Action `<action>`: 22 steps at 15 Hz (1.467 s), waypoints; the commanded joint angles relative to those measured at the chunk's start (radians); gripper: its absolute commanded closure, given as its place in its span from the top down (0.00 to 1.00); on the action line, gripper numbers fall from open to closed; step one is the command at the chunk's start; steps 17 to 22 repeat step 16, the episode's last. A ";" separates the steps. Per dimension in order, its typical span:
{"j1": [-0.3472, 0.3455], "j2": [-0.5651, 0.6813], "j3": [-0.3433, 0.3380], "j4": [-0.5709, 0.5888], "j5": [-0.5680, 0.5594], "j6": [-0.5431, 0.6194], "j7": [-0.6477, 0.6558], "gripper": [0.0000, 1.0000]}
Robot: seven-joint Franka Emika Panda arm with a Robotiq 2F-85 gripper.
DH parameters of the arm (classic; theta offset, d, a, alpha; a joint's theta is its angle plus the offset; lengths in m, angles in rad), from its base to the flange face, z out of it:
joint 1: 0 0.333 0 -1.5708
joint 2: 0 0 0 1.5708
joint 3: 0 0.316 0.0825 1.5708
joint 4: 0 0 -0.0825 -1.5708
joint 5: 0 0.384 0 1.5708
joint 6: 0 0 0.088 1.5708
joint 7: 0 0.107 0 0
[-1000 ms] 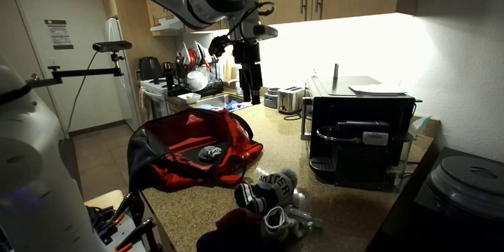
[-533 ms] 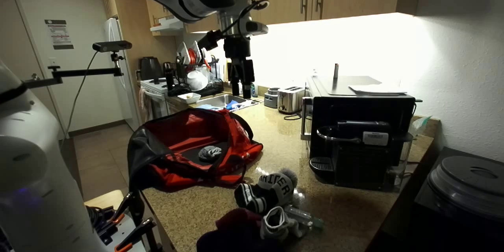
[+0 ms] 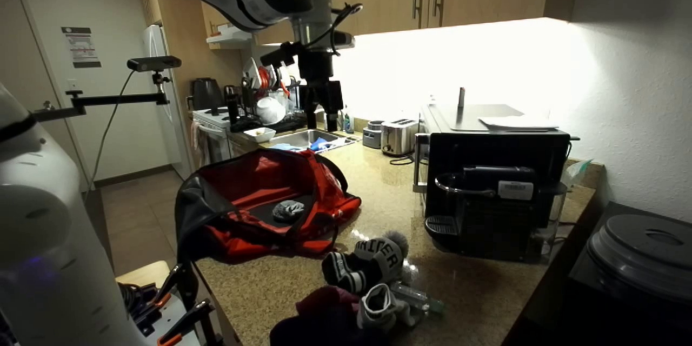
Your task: Take the white and black head sock out of the red bag and place it on the right side of the counter
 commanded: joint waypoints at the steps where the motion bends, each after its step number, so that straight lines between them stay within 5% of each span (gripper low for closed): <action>1: 0.012 -0.007 0.010 -0.013 0.019 -0.008 -0.076 1.00; 22: 0.018 0.005 0.021 0.002 0.002 -0.004 -0.080 1.00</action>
